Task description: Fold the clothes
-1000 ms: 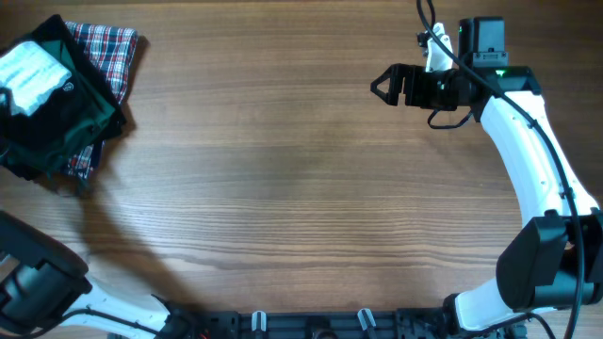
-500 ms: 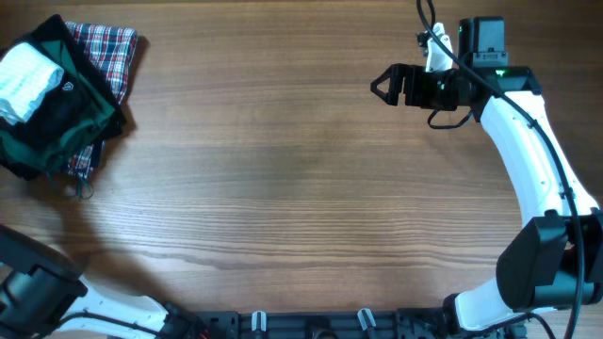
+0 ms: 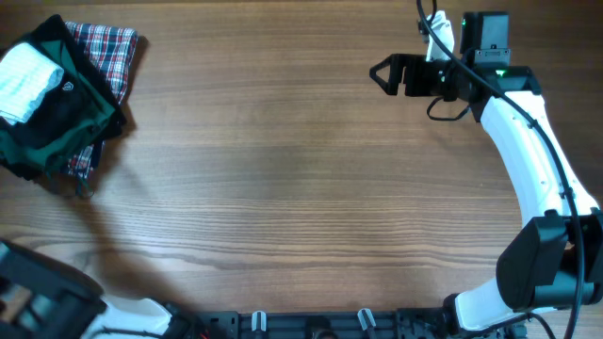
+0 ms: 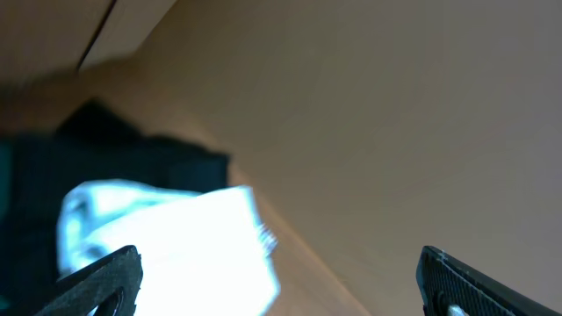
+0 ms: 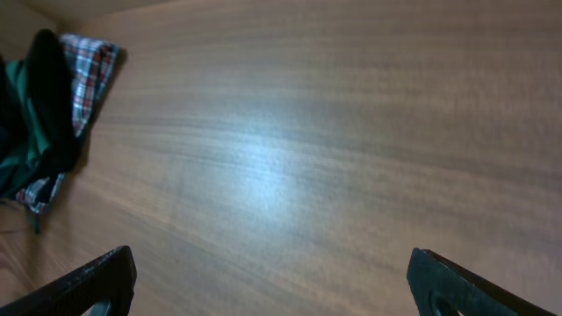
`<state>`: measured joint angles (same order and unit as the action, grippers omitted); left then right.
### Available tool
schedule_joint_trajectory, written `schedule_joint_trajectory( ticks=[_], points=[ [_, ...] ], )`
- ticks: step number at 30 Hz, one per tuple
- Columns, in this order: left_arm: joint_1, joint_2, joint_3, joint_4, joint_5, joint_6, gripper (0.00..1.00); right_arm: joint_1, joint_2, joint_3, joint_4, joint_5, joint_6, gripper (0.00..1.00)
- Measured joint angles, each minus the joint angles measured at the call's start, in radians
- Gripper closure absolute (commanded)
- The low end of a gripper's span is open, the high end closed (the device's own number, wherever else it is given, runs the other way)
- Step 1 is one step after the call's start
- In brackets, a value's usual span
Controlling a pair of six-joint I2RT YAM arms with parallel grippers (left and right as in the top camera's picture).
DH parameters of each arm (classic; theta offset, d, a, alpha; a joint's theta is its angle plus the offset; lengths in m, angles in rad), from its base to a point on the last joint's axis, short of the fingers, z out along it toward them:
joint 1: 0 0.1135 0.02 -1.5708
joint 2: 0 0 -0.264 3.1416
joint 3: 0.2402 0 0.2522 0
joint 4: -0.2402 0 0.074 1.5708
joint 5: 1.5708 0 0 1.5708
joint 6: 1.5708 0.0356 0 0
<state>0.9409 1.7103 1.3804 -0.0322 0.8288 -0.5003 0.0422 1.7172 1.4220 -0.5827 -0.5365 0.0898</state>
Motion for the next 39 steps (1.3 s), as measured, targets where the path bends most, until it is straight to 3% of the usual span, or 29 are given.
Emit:
schedule_joint_trajectory(
  ticks=[4, 9, 13, 21, 25, 33, 39],
  points=[
    [0.0, -0.151, 0.0, -0.028, 0.01, 0.016, 0.01, 0.0, 0.0, 0.006, 0.019, -0.011, -0.018, 0.0],
    [-0.045, -0.34, 0.005, -0.178, 0.013, 0.064, 0.0, 0.0, 0.0, 0.069, 0.005, -0.012, -0.058, 0.0],
    [-0.158, -0.413, 0.006, -0.283, 0.019, 0.127, 0.01, -0.004, 0.0, 0.159, -0.058, 0.004, -0.101, 0.0],
    [-0.508, -0.449, 0.007, -0.478, -0.031, 0.275, 0.01, -0.011, -0.001, 0.31, -0.303, 0.176, -0.165, 0.0],
    [-0.725, -0.449, 0.007, -0.588, -0.143, 0.34, 0.0, -0.044, -0.001, 0.343, -0.341, 0.223, -0.158, 0.0],
    [-1.173, -0.431, 0.007, -0.715, -0.508, 0.383, 0.0, -0.081, -0.001, 0.346, -0.342, 0.446, -0.088, 0.0],
    [-1.378, -0.397, 0.007, -0.728, -0.71, 0.341, 0.0, -0.08, -0.001, 0.346, -0.347, 0.569, -0.076, 0.0]
  ],
)
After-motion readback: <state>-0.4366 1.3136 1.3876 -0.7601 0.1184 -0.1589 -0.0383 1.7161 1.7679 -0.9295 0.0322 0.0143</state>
